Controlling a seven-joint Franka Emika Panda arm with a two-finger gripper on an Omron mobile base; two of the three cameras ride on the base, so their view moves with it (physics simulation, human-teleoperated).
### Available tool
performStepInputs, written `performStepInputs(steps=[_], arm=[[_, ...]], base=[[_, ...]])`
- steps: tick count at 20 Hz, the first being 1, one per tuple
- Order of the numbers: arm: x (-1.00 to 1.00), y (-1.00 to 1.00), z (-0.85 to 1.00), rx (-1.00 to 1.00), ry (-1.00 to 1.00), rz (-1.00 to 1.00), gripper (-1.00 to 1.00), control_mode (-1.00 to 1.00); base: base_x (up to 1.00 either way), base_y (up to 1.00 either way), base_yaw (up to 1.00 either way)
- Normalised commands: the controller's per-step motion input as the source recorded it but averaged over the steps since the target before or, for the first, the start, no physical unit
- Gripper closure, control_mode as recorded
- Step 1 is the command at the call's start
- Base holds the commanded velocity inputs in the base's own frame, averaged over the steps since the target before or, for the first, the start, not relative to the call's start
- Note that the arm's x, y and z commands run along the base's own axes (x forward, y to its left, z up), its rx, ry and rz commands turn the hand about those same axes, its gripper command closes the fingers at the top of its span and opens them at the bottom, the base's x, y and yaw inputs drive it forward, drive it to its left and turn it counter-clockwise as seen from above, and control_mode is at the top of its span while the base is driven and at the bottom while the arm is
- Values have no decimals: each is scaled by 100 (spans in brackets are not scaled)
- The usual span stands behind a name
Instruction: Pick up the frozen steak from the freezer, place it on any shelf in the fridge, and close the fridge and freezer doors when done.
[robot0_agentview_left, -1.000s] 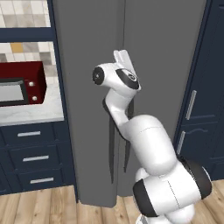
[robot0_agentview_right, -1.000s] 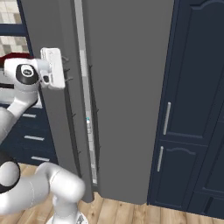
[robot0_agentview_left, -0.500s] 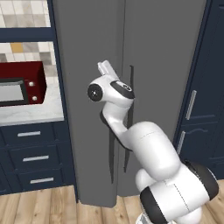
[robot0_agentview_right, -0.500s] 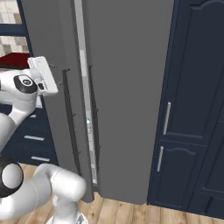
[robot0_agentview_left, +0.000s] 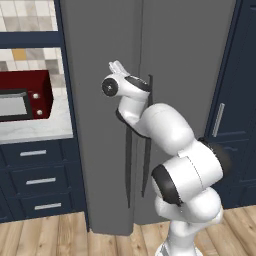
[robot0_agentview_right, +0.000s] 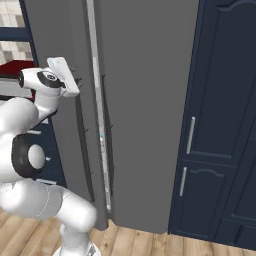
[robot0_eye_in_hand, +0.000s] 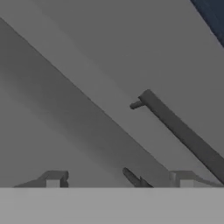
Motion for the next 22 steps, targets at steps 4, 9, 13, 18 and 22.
performStepInputs(steps=[4, 9, 13, 18, 22], arm=[[100, 0, -14, -1, 9, 0, -100, -100], [100, -12, -12, 0, 3, 0, -100, -100], [100, -15, -6, 0, 0, 0, -100, -100], [51, -5, -3, 0, 1, 0, -100, -100], [0, 0, 0, 0, 0, 0, -100, -100]], base=[[0, 0, 0], [0, 0, 0], [0, 0, 0], [0, 0, 0], [0, 0, 0]])
